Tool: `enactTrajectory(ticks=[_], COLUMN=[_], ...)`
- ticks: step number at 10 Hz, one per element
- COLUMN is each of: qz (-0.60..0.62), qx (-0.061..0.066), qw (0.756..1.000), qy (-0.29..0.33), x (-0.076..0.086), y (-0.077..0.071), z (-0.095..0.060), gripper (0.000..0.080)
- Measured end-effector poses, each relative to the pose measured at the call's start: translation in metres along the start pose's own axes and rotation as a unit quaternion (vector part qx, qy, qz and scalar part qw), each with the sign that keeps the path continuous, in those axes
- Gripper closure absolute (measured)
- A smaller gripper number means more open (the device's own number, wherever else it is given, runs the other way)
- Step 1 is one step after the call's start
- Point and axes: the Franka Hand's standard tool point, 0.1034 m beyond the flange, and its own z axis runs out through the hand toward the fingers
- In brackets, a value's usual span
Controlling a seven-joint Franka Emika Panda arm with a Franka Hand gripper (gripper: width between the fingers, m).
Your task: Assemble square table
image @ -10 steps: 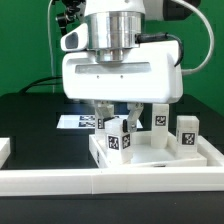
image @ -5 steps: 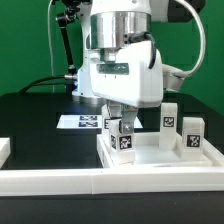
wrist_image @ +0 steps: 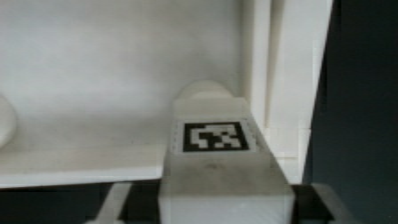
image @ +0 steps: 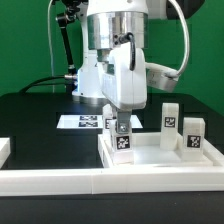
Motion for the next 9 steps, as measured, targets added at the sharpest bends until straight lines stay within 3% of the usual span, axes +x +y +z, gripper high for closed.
enactTrajectory(ticks=[2,3,4,5,6,9], qz=[-0.009,-0.031,-0.055,-0.104,-0.175,-0.292], qx=[0.000,0.000,0.002,0.002,0.002,0.002], qw=[1.000,1.000,0.998,0.995,0.985,0.956], qy=[0.000,0.000,-0.001,-0.001,-0.001,0.000], x=[-0.0005,-0.0008,-0.0016,-0.0015,-0.0007,0.0012], y=[0.0001,-0.0001,-0.0011,-0.0014,-0.0014,-0.0010], z=[0.0002,-0.0002,-0.0021,-0.0027,-0.0027,-0.0023], gripper=[0.0509,0.0330,0.0213,0.0213,0.0163,0.0151])
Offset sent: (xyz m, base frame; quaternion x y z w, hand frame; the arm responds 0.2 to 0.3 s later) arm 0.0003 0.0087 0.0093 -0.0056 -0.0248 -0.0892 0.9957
